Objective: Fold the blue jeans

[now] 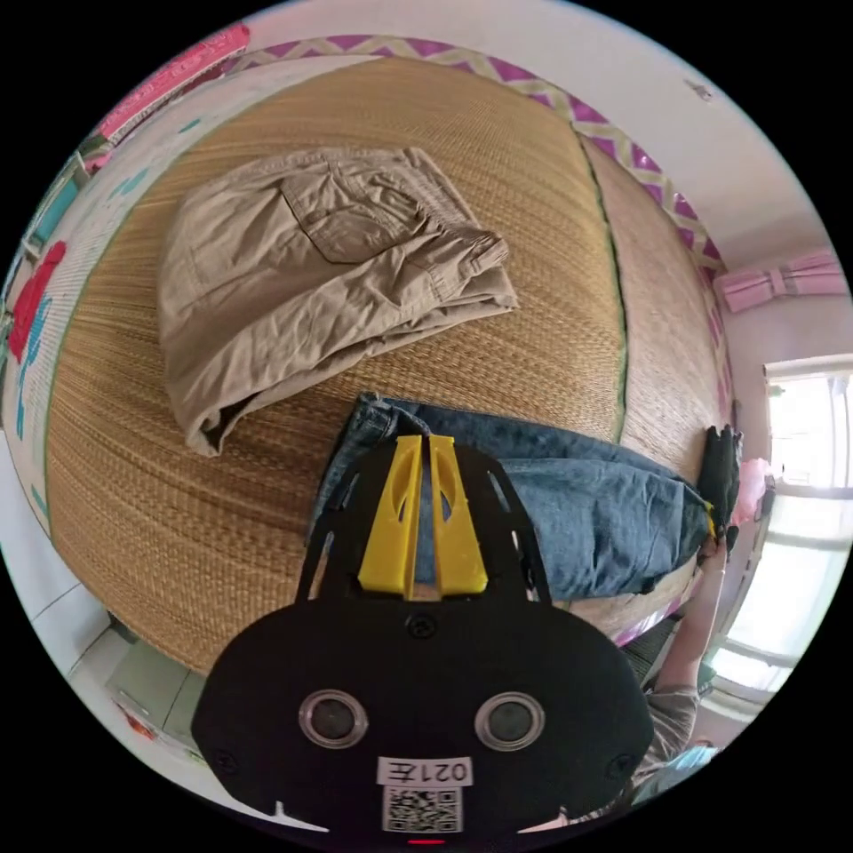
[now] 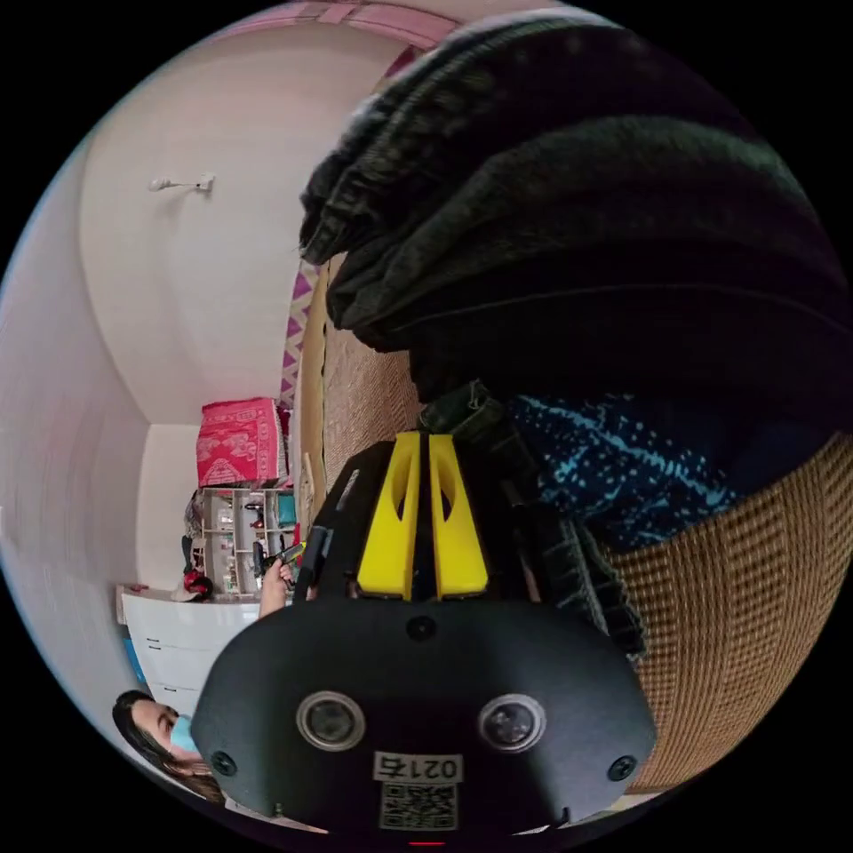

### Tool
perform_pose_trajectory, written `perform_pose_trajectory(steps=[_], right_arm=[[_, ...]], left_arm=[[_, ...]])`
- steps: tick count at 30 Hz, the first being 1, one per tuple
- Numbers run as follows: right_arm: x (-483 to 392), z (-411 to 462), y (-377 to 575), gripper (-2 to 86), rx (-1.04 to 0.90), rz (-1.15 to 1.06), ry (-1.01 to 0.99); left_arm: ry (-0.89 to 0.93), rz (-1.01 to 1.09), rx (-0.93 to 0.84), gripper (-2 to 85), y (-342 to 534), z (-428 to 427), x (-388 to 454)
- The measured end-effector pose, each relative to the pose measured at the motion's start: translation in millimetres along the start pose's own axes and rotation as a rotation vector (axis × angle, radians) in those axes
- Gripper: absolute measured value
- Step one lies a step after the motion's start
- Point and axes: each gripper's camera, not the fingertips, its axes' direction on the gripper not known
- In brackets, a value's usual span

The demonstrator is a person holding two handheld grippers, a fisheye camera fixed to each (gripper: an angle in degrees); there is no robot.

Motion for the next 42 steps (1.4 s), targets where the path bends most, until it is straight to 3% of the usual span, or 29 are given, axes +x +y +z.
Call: perform_pose_trajectory(steps=[2, 6, 9, 12, 14, 16, 18, 19, 20, 22, 24, 29, 30, 31, 35, 42], right_arm=[[-8, 12, 3, 2.2, 0.016, -0.025, -0.078], [-60, 1, 34, 4.3, 0.063, -0.175, -0.084], [-147, 16, 86, 1.7, 0.039, -0.442, -0.031], [-253, 82, 158, -0.3, -0.096, -0.763, 0.030], [-330, 157, 224, -0.8, -0.231, -0.985, 0.100], [-373, 218, 272, -0.9, -0.318, -1.106, 0.188], [-400, 278, 310, -1.0, -0.404, -1.191, 0.328], [-405, 320, 330, -1.0, -0.430, -1.231, 0.528], [-403, 354, 347, -1.0, -0.427, -1.309, 0.690], [-413, 360, 358, -0.9, -0.331, -1.325, 0.697], [-432, 361, 355, -0.8, -0.408, -1.258, 0.696], [-480, 329, 360, -0.8, -0.303, -1.200, 0.460], [-476, 341, 361, -0.8, -0.368, -1.191, 0.486], [-461, 369, 367, -0.8, -0.570, -1.161, 0.511], [-463, 349, 382, -0.8, -0.476, -1.145, 0.502], [-475, 313, 410, -0.9, -0.297, -1.166, 0.541]], left_arm=[[-0.021, 0.022, -0.028, -0.5, -16, 25, 1], [0.097, 0.122, 0.078, 1.7, -16, 24, -17], [0.226, 0.159, 0.257, 4.5, 13, 1, -32], [0.242, 0.272, 0.378, 4.6, 50, -10, -7], [0.182, 0.400, 0.347, 3.9, 66, 0, 29], [-0.057, 0.551, 0.367, 0.9, 88, 20, 75], [-0.330, 0.499, 0.316, -0.3, 82, 52, 75], [-0.390, 0.488, 0.235, -0.6, 73, 71, 60], [-0.340, 0.480, 0.304, -0.7, 77, 61, 49], [-0.299, 0.279, 0.302, -0.9, 71, 40, -12], [-0.158, 0.203, 0.389, -0.9, 89, 14, -54], [-0.006, 0.242, 0.476, -0.9, 155, -23, -101], [0.013, 0.252, 0.466, -0.9, 169, -21, -106], [0.023, 0.245, 0.448, -0.9, 182, -17, -112], [0.079, 0.149, 0.430, -0.4, 209, -13, -147], [0.533, -0.155, 0.408, 10.9, 199, -15, -248]])
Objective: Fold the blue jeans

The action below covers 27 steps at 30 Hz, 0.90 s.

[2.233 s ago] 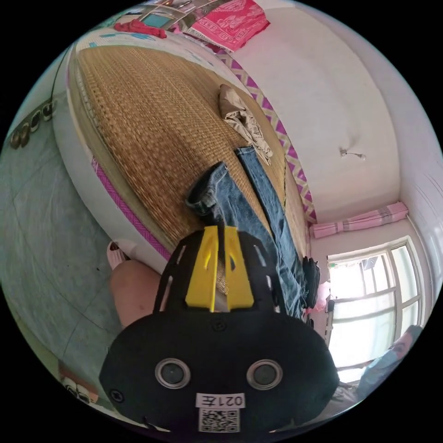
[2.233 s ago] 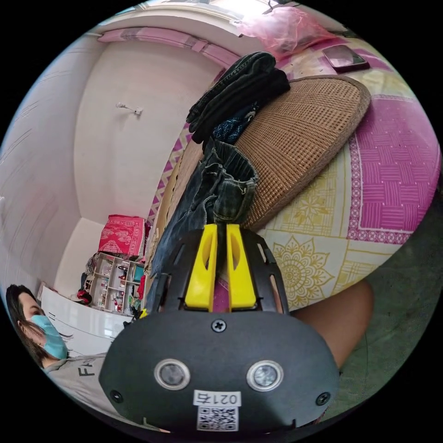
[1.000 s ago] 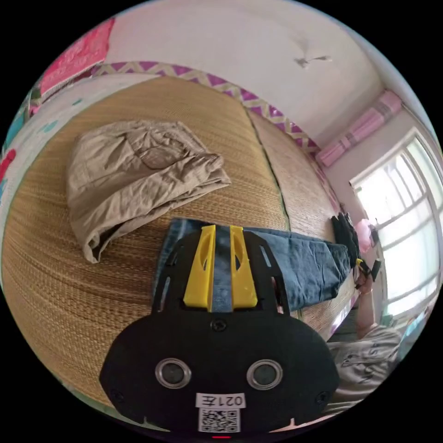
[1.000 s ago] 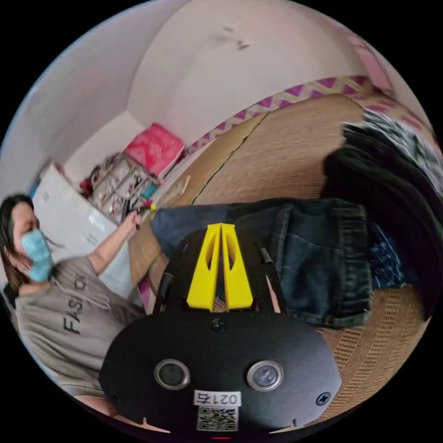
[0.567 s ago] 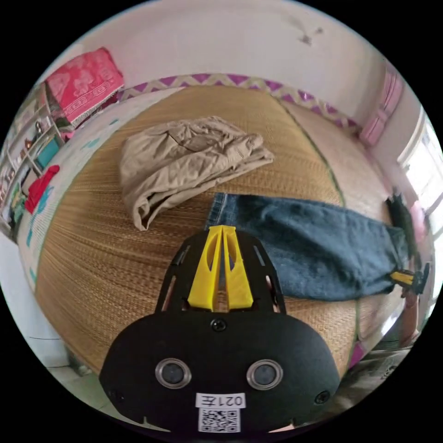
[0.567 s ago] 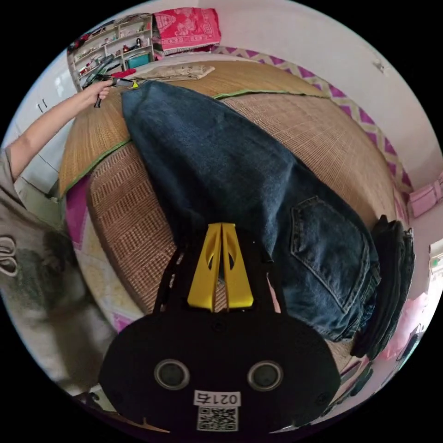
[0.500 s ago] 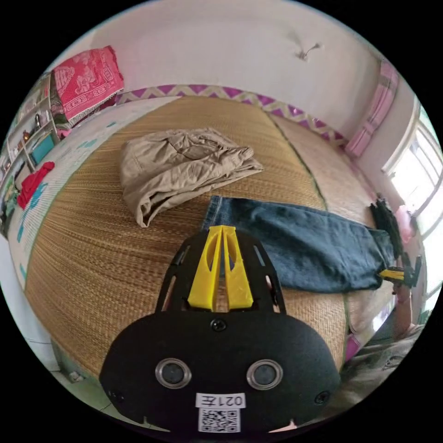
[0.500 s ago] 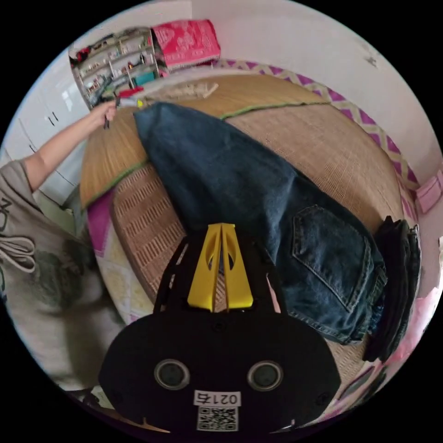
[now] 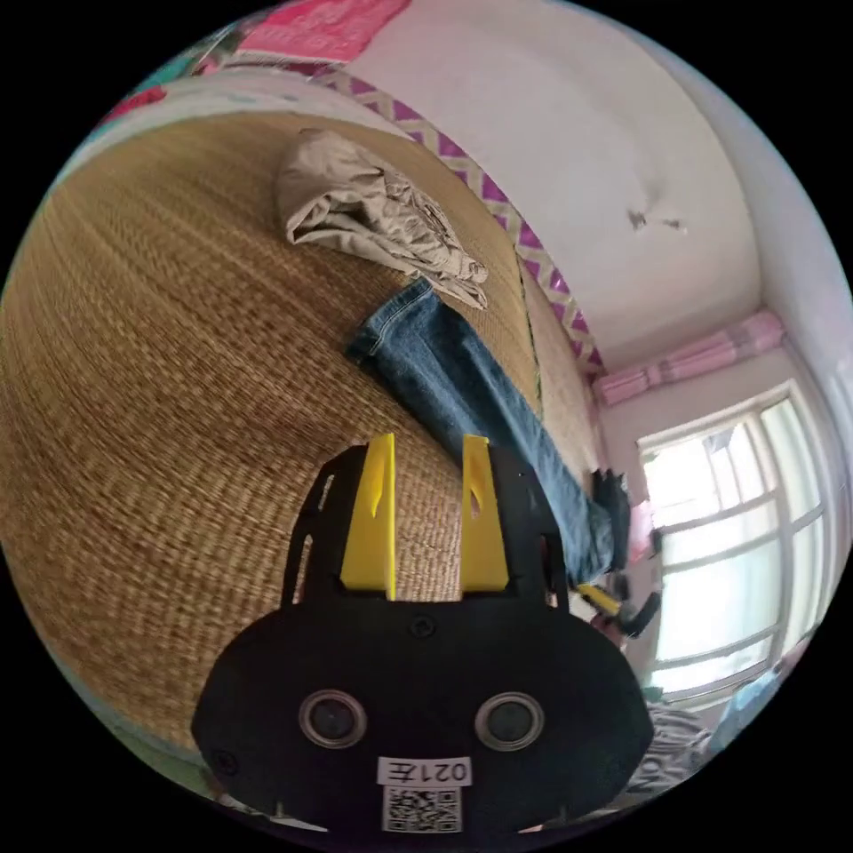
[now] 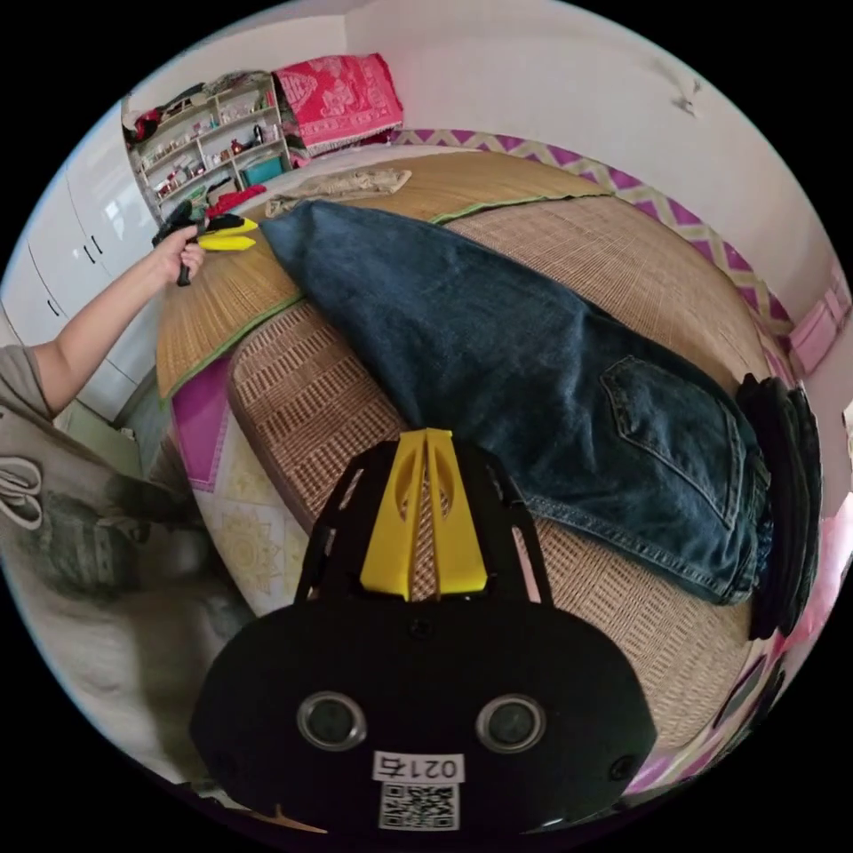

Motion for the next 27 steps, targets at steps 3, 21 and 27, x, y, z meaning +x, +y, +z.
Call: perform_pose_trajectory(steps=[3, 21, 27], right_arm=[[2, -42, 37, -1.0, 0.122, 0.056, -0.065], [123, -146, 246, -0.7, 0.264, 0.435, -0.216], [165, -151, 293, -0.6, 0.263, 0.468, -0.258]], left_arm=[[0.076, -0.102, 0.027, 11.5, -19, -8, -13], [0.179, -0.124, 0.224, -0.8, -131, -116, 198], [-0.036, 0.305, 0.314, -0.9, -140, -201, 501]])
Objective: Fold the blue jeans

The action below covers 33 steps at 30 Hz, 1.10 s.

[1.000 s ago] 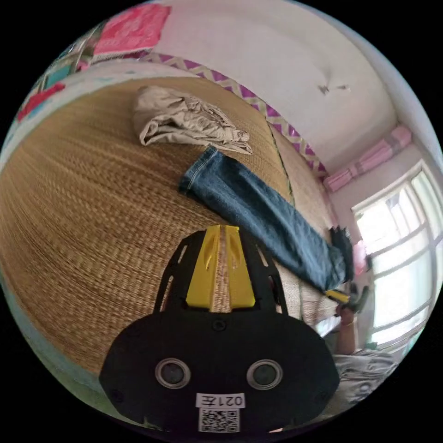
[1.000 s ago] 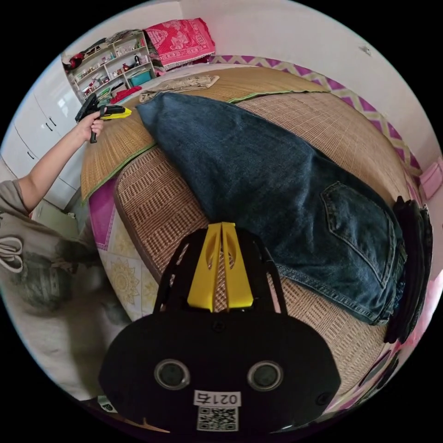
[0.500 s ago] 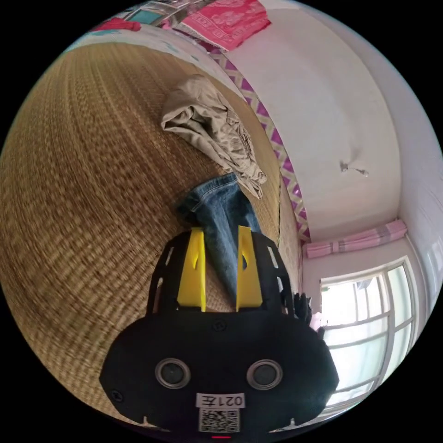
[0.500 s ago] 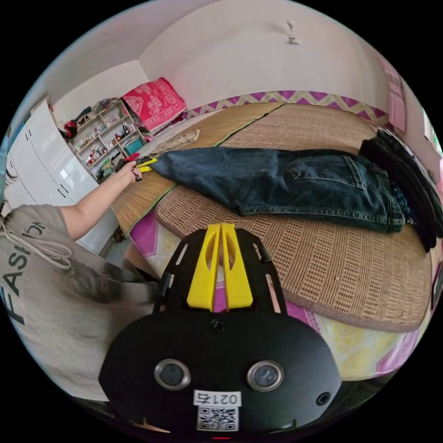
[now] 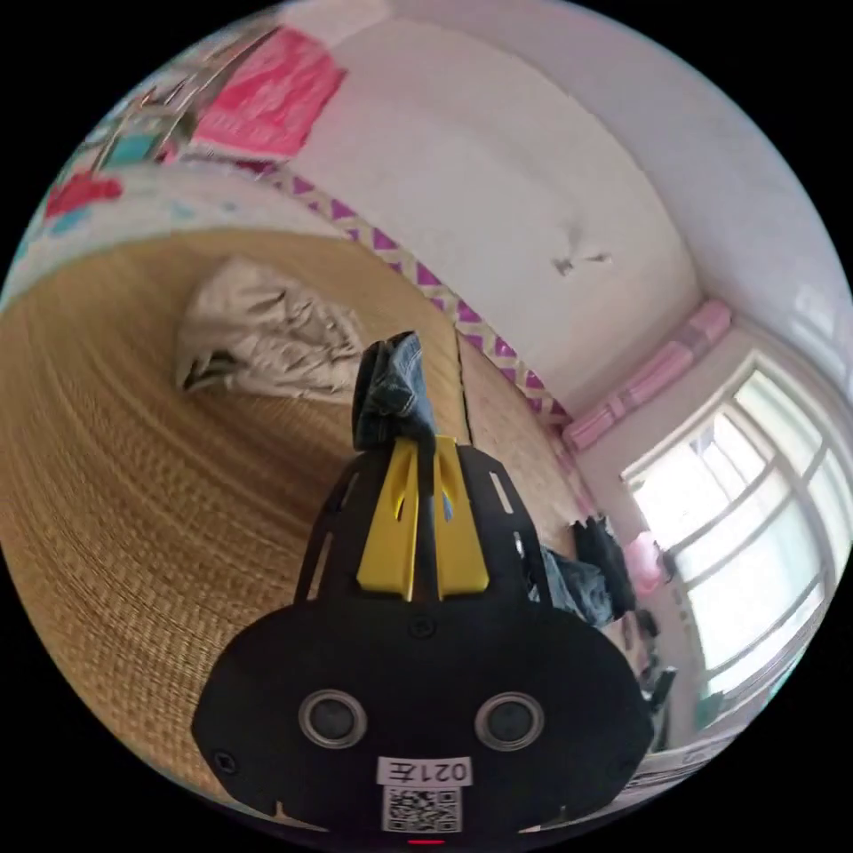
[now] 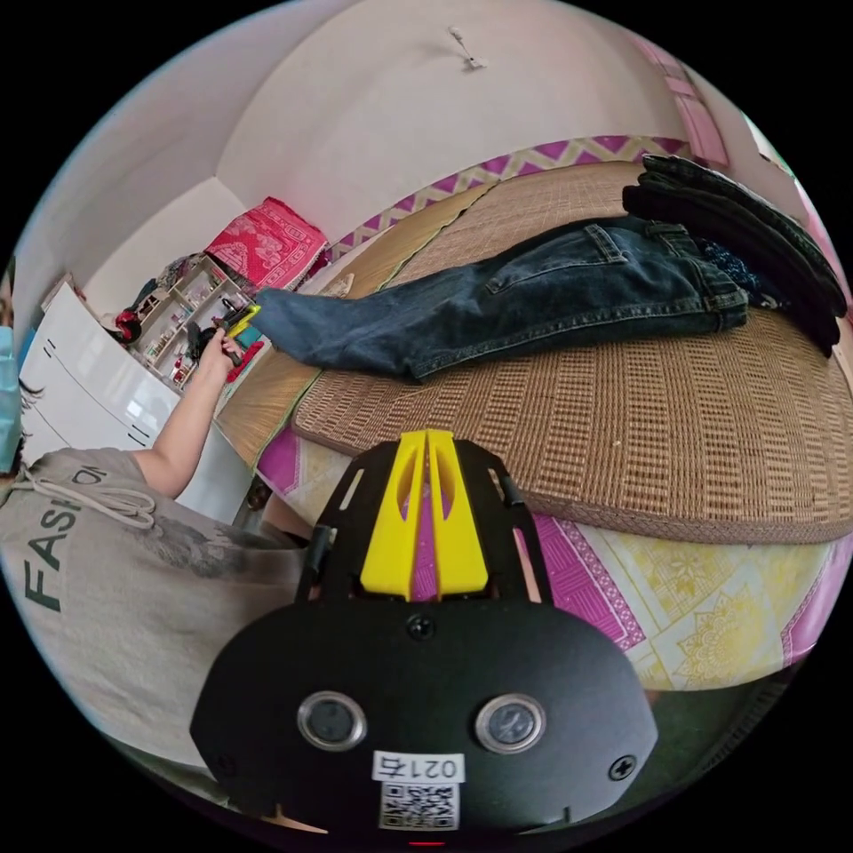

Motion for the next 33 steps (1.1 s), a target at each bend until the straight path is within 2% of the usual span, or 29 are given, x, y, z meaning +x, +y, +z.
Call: perform_pose_trajectory(steps=[3, 6, 10, 11, 13, 15, 18, 21, 23, 26, 33], right_arm=[[20, -14, 10, -0.6, 0.012, -0.002, -0.018], [39, -28, 21, -0.6, 0.022, 0.001, -0.035], [68, -53, 42, -0.6, 0.046, 0.020, -0.066], [77, -60, 49, -0.6, 0.050, 0.030, -0.075], [91, -70, 59, -0.6, 0.049, 0.044, -0.084], [105, -81, 70, -0.6, 0.051, 0.058, -0.092], [126, -105, 91, -0.6, 0.079, 0.080, -0.105], [148, -121, 110, -0.7, 0.087, 0.104, -0.105], [164, -126, 120, -0.7, 0.079, 0.115, -0.105], [181, -137, 126, -0.7, 0.096, 0.133, -0.134], [206, -195, 126, -0.6, 0.214, 0.154, -0.133]], left_arm=[[-0.066, 0.299, 0.003, -0.8, -36, -9, 196], [-0.140, 0.575, -0.043, -0.8, -31, 19, 398], [-0.240, 0.851, -0.172, -0.7, 35, 117, 624], [-0.268, 0.902, -0.197, -0.7, 50, 135, 651], [-0.362, 1.053, -0.370, -0.7, 111, 214, 729], [-0.446, 1.139, -0.441, -0.7, 144, 251, 761], [-0.499, 1.181, -0.304, -0.8, 133, 226, 818], [-0.453, 1.139, -0.206, -0.8, 89, 180, 885], [-0.435, 1.183, -0.220, -0.8, 88, 176, 924], [-0.497, 1.345, -0.352, -0.7, 122, 212, 962], [-0.502, 1.314, -0.350, -0.1, 77, 189, 1015]])
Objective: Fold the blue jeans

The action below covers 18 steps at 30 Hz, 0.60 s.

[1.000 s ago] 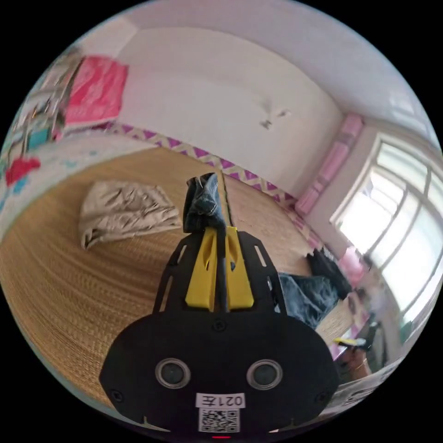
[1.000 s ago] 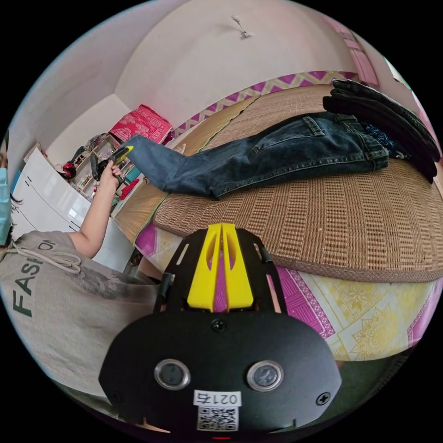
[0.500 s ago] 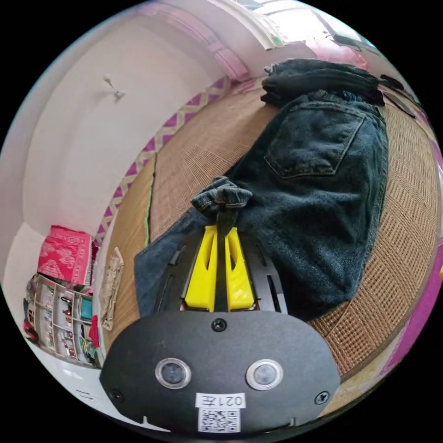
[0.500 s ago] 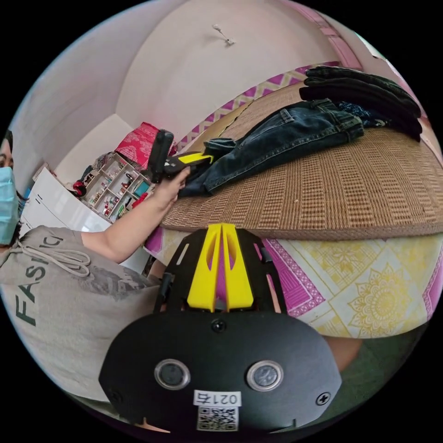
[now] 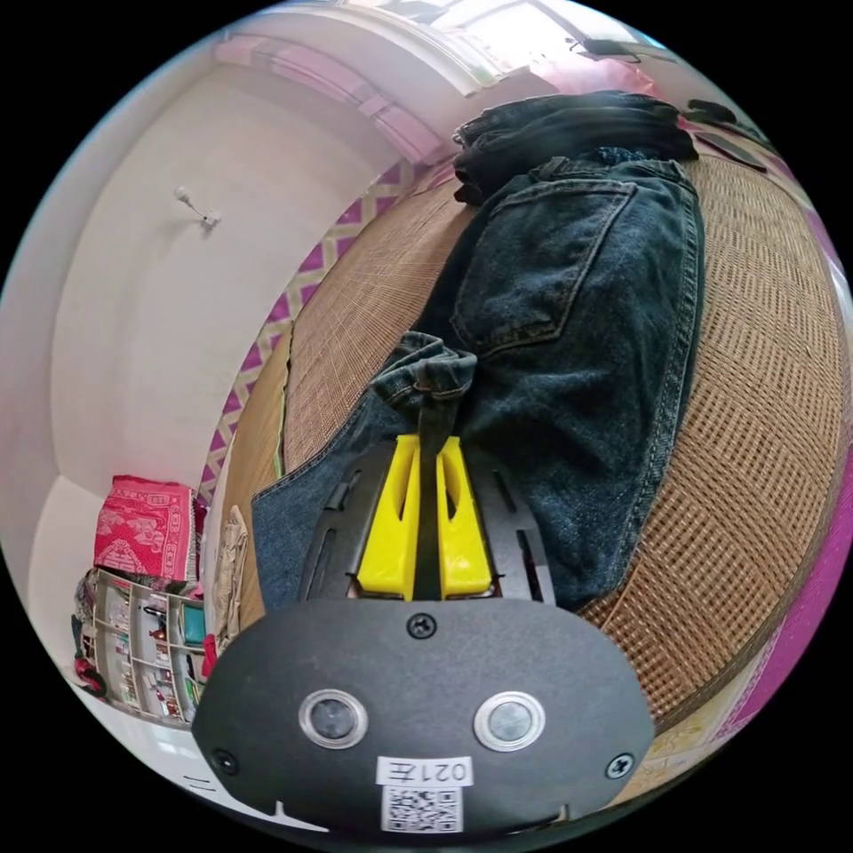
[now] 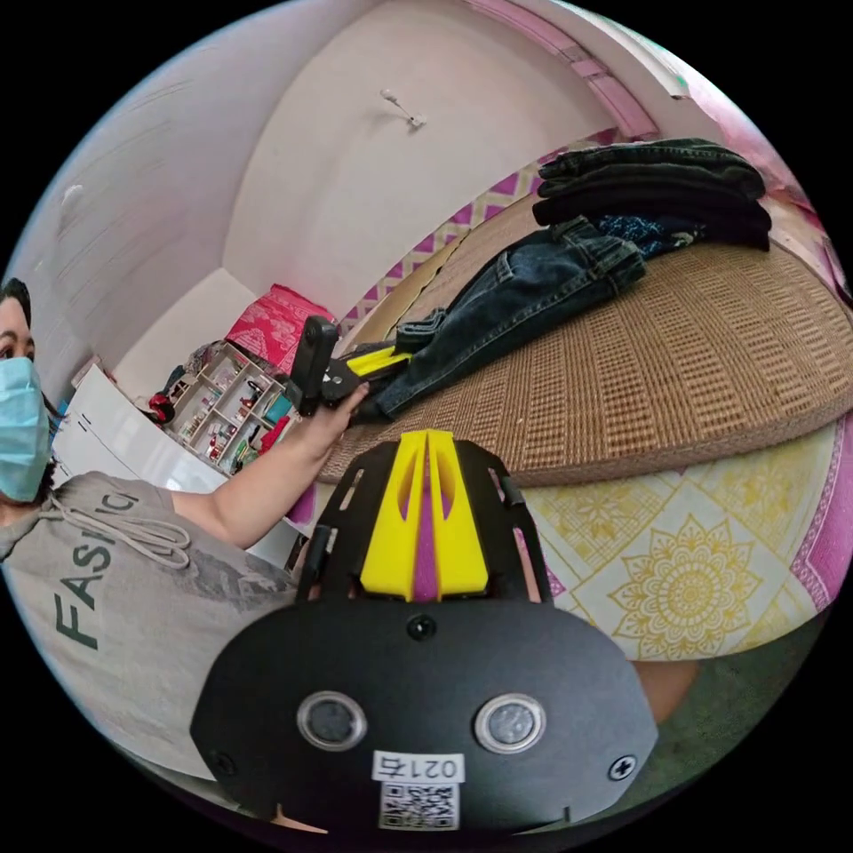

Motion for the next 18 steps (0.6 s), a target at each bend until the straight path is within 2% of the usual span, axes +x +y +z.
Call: perform_pose_trajectory(steps=[6, 9, 11, 13, 14, 18], right_arm=[[13, -30, -24, 0.2, 0.061, 0.014, 0.027], [44, -39, -37, 4.7, 0.148, 0.164, 0.020], [94, -40, -46, 8.8, 0.220, 0.376, -0.159], [127, -36, -49, 12.9, 0.269, 0.530, -0.212], [137, -35, -53, 13.2, 0.305, 0.576, -0.168], [139, -24, -67, 13.3, 0.402, 0.691, -0.130]], left_arm=[[0.011, -0.055, -0.007, 0.1, -11, -18, -41], [-0.054, 0.070, -0.006, 0.6, -8, -24, -21], [-0.167, 0.099, 0.041, 1.5, 5, -33, -13], [-0.229, 0.067, 0.122, 4.1, 32, -48, -26], [-0.233, 0.050, 0.142, 5.0, 40, -52, -32], [-0.171, -0.095, 0.252, 8.8, 108, -74, -92]])
